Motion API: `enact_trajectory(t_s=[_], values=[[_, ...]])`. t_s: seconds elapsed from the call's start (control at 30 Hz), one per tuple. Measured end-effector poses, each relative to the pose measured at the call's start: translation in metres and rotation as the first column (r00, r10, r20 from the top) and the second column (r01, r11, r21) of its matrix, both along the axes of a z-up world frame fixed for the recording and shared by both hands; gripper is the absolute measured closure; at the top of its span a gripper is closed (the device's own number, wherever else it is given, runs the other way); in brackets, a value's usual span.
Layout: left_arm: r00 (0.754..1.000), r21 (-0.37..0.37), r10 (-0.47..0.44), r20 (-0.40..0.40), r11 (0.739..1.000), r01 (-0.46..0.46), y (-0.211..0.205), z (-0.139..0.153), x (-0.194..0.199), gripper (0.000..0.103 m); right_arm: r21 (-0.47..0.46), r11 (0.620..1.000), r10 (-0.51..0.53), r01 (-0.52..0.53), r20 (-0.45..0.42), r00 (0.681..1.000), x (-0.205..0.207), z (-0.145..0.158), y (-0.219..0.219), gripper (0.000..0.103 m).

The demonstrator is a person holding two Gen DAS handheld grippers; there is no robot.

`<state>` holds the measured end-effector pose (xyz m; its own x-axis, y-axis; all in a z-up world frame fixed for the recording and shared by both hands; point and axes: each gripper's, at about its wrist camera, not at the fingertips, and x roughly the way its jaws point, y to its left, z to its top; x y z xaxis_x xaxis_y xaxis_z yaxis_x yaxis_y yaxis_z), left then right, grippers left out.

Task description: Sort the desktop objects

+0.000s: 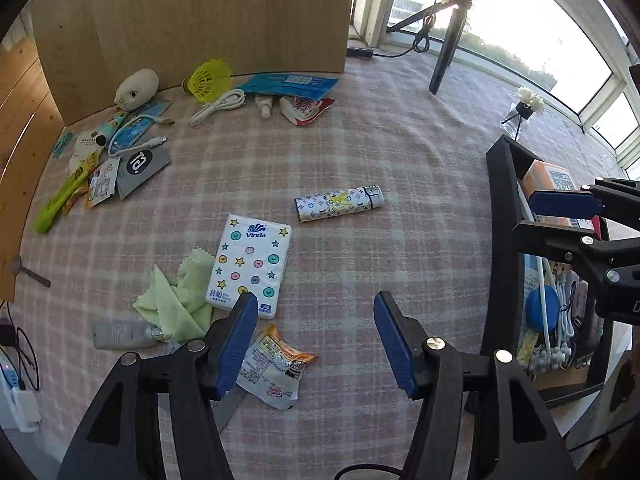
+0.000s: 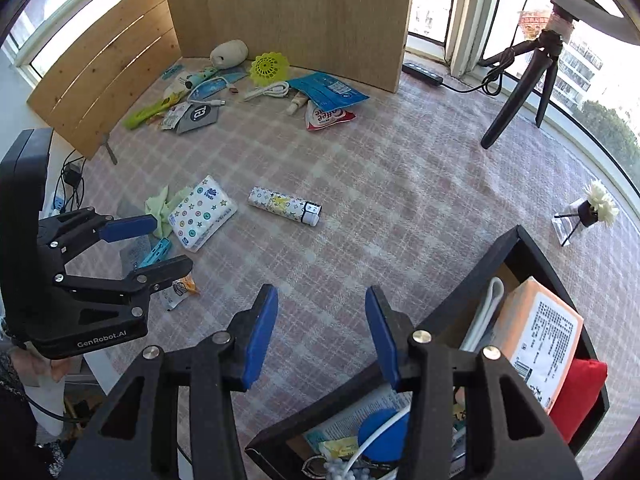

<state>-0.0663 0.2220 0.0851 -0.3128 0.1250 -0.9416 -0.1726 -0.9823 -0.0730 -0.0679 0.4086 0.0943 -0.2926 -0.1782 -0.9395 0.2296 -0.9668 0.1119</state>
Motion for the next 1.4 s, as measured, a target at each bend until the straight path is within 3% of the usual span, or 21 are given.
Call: enact_trajectory(t_s=[0.2,0.73,0.93,1.17,1.23,1.4], values=[[0.999,-0.022,0.039,0.037,0.999,-0.038,-0.025,-0.017,-0.015,0.044,0.070,0.990,0.118,-0.120,0.034,0.992,-0.040,-0.025,-0.038,0.052],[0.996,-0.064,0.024,0.087,0.998,-0.018,-0.020,-0.053,-0.041,0.044,0.141,0.935,0.310,-0.325,0.119,0.943,-0.095,-0.081,-0.085,0.051],[0.995,-0.063,0.027,0.100,0.998,-0.021,-0.027,-0.062,-0.047,0.044,0.138,0.927,0.327,-0.348,0.152,0.933,-0.106,-0.095,-0.089,0.051],[0.994,-0.066,0.006,0.112,0.998,0.002,-0.022,-0.071,-0.049,0.046,0.130,0.939,0.296,-0.318,0.158,0.942,-0.108,-0.096,-0.082,0.051],[0.994,-0.067,0.005,0.113,0.998,0.003,-0.019,-0.072,-0.049,0.049,0.130,0.945,0.278,-0.300,0.160,0.947,-0.108,-0.095,-0.079,0.054],[0.994,-0.065,0.008,0.112,0.998,-0.001,-0.009,-0.074,-0.050,0.052,0.139,0.962,0.214,-0.235,0.149,0.965,-0.110,-0.091,-0.071,0.074]])
